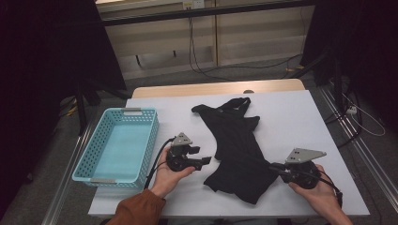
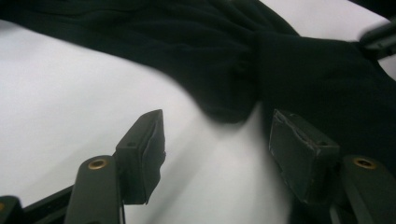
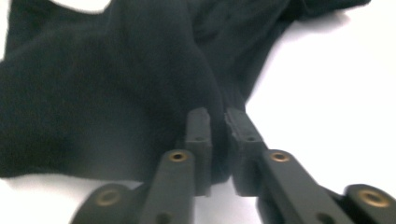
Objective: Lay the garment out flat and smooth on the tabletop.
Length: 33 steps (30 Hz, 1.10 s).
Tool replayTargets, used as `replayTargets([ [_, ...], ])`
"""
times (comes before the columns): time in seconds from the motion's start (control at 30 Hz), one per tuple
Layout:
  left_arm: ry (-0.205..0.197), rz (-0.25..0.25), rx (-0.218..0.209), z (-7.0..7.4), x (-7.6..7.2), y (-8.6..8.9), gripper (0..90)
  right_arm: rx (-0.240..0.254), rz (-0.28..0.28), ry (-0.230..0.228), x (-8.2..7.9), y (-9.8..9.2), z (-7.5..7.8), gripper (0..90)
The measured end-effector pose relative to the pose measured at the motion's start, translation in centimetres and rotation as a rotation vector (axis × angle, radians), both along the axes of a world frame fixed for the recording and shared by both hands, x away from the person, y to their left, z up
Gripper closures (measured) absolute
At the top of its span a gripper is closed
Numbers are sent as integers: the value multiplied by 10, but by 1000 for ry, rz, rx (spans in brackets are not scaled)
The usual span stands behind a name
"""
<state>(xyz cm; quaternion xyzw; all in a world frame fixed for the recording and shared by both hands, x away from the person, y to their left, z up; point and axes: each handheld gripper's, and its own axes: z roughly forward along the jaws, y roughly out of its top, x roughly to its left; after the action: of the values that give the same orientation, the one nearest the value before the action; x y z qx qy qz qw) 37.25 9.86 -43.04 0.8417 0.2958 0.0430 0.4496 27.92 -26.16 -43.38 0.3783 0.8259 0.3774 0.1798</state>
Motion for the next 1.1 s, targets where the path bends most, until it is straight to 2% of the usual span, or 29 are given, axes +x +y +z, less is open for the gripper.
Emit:
replayTargets([
  [0.1,3,-21,11,-1,-4,-1,394,34,17,-39,4,7,8,707],
  [0.2,7,-12,16,-1,-6,2,426,53,33,-69,15,19,16,743],
  [0.27,2,8,12,-1,-4,5,436,54,49,-72,25,29,18,782],
  [0.37,1,14,20,-5,0,6,432,33,62,-61,48,46,15,790],
  [0.47,7,14,32,-8,2,5,418,16,56,-41,71,62,10,758],
  [0.6,7,16,45,-12,3,4,401,17,75,-15,87,79,5,675],
  [0.73,8,17,54,-14,3,4,394,22,158,21,81,92,1,584],
  [0.8,9,18,53,-14,4,4,389,12,190,30,75,96,0,536],
  [0.87,7,20,55,-14,4,4,384,13,212,19,69,98,-1,508],
  [0.93,8,19,55,-14,4,4,382,-2,239,33,64,101,-5,485],
  [1.03,12,14,56,-15,4,3,380,-35,233,24,61,106,-10,448],
  [1.1,11,13,62,-16,4,3,380,-39,232,23,62,108,-11,503],
])
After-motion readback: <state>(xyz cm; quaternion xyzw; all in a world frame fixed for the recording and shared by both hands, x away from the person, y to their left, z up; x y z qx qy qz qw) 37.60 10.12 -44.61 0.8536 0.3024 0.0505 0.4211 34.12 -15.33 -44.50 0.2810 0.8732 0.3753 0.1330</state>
